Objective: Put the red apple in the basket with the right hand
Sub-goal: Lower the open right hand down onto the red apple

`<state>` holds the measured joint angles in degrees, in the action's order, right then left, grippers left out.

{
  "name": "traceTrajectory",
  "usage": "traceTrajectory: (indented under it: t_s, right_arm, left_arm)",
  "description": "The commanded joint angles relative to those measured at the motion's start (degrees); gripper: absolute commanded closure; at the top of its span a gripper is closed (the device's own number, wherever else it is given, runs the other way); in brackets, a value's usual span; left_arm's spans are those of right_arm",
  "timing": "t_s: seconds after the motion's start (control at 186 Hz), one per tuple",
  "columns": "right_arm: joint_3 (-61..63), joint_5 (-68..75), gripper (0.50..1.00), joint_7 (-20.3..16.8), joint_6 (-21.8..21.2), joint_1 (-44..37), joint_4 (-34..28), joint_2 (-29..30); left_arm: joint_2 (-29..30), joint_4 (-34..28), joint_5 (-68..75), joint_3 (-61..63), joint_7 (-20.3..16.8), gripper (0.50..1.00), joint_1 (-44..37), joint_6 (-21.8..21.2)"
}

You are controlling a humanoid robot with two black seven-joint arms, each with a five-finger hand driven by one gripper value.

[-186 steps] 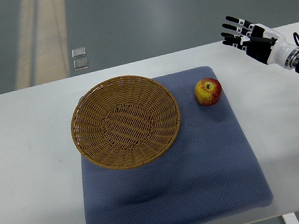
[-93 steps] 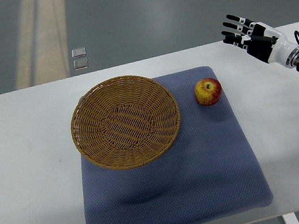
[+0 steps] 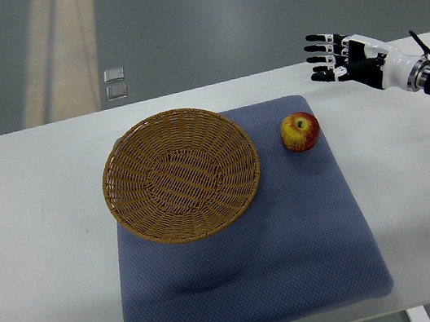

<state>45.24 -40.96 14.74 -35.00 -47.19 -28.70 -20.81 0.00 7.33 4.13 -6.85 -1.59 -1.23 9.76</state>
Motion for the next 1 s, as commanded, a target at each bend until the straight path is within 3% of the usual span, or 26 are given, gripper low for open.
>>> traceTrajectory:
  t_s: [0.0, 0.398, 0.672, 0.995]
  right_arm:
    - [-0.41, -5.18, 0.574, 0.03, 0.0, -0.8, -1.71, -0.81]
    - [-5.6, -21.0, 0.574, 0.12, 0.0, -2.65, -9.09, -2.57]
    - [-7.27, -30.58, 0.574, 0.12, 0.0, -2.91, -9.18, -2.13]
    - [-11.66, -31.38, 0.576, 0.12, 1.16, -3.7, -9.0, 0.16]
  left_arm:
    - [0.0, -0.03, 0.0, 0.0, 0.0, 0.5, 0.0, 0.0]
    - [0.0, -0.03, 0.0, 0.0, 0.0, 0.5, 0.0, 0.0]
    - [0.0, -0.03, 0.0, 0.0, 0.0, 0.5, 0.0, 0.0]
    - [0.0, -0.03, 0.0, 0.0, 0.0, 0.5, 0.0, 0.0]
